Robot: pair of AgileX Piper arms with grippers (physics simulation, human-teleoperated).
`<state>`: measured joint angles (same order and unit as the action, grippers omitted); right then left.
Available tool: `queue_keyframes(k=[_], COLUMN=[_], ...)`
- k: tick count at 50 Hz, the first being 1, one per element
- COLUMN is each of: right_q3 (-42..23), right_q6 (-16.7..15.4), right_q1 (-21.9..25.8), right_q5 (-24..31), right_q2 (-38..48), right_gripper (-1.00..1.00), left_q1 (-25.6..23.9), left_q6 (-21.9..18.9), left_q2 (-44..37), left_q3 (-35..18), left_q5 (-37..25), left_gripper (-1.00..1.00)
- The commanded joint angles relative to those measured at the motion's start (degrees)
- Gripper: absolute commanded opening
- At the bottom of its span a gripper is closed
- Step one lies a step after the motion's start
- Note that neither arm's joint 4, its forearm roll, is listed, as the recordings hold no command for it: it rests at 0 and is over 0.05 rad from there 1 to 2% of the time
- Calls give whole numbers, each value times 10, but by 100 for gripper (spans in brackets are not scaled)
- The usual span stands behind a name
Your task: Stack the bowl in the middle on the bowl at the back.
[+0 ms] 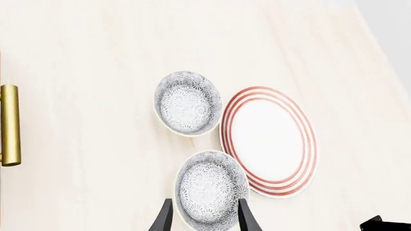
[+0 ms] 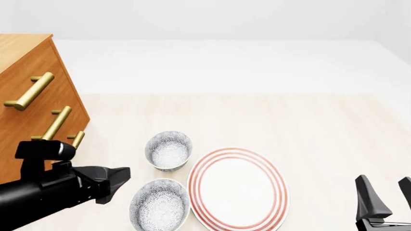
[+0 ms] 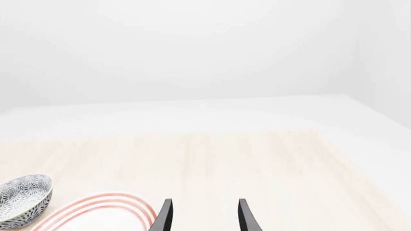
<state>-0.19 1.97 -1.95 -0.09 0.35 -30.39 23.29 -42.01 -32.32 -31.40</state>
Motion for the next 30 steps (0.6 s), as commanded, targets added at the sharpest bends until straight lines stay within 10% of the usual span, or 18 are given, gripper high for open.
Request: queue_keyframes(k=[1, 30], right_q3=[0, -1], right_q6=[4, 12], right_q1=[-2, -7], right_q5=[0, -3], right_q2=[-1, 4], right_gripper=[100, 100], left_q1=[-30, 14], left_q6=[29, -35], left_q2=[-34, -196], left_q3=[51, 100], left_q5=[27, 153], left_gripper=[100, 100])
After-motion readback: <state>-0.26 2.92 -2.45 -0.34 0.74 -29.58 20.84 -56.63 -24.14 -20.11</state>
